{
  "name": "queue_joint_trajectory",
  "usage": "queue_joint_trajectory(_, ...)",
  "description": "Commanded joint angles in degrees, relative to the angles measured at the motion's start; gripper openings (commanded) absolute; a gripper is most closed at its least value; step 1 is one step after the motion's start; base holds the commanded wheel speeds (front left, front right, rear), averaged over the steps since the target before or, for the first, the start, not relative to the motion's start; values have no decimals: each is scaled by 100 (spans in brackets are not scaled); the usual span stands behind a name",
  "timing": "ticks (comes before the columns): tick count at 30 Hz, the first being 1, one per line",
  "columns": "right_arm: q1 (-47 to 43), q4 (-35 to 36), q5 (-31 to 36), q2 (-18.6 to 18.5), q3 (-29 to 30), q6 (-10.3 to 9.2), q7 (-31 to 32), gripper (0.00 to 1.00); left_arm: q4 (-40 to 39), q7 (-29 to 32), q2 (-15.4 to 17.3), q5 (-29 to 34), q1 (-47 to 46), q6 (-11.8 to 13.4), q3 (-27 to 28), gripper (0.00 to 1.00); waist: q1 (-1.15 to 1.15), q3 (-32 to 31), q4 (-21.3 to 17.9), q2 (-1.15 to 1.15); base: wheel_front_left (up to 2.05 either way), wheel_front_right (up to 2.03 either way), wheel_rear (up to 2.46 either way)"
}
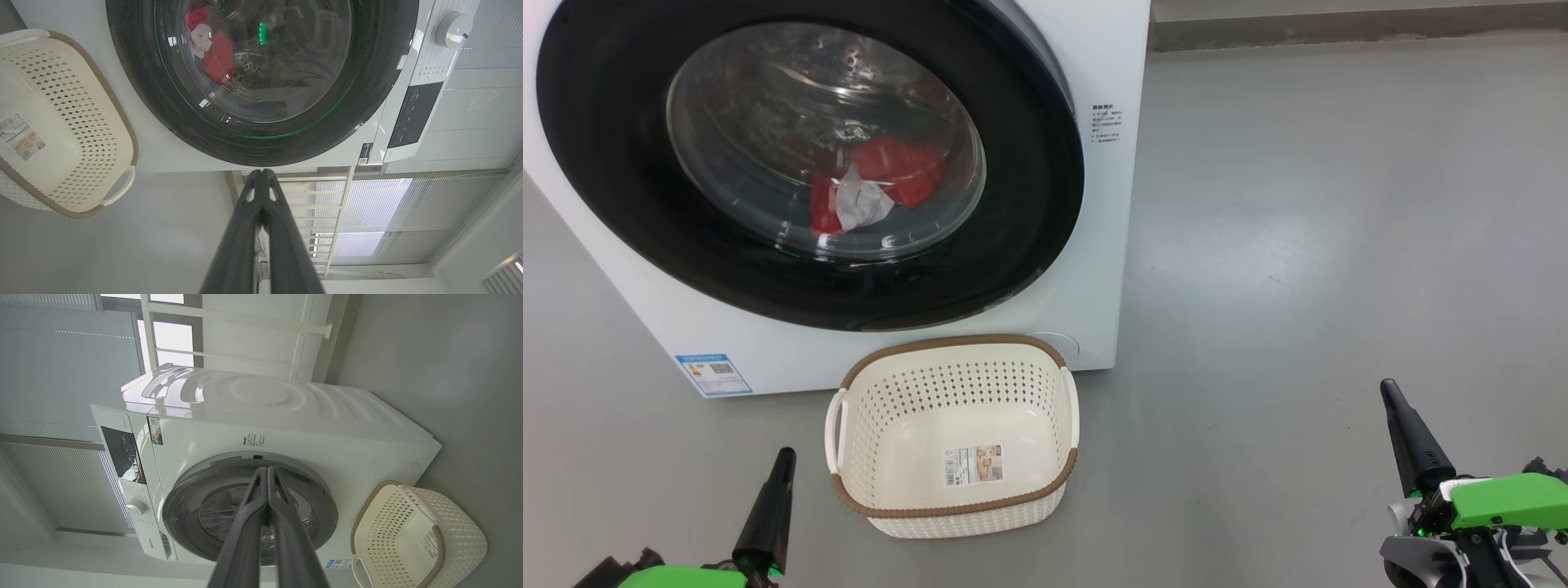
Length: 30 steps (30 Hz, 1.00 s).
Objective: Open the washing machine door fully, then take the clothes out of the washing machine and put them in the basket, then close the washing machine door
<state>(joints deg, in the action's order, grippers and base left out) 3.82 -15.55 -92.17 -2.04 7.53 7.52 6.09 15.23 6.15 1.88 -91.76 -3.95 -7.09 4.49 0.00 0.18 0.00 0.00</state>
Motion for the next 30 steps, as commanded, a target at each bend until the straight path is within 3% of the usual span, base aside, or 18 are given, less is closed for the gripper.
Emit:
queue_joint_trajectory(1, 237, 153, -2, -84, -104, -3, 38, 0, -121, 32, 99, -42, -223, -40, 201, 0, 0, 0, 0, 0, 0, 0, 0)
queue_joint_trajectory(17, 237, 153, -2, -84, -104, -3, 38, 0, -121, 32, 99, -42, -223, -40, 201, 0, 0, 0, 0, 0, 0, 0, 0)
queue_joint_trajectory(18, 0, -5, 1, 2, -2, 0, 0, 100, 5, 0, -1, 0, 0, 0, -1, 100, 0, 0, 0, 0, 0, 0, 0)
queue_joint_trajectory(26, -215, -379, 9, 115, -136, 1, -48, 100, 372, -34, -112, 6, 191, 7, -106, 100, 2, 10, 1, 0, 0, 0, 0)
queue_joint_trajectory(30, -152, -380, 34, 108, -229, 1, -116, 100, 403, -85, -105, 4, 122, 5, -170, 100, 13, -8, 4, 0, 0, 0, 0)
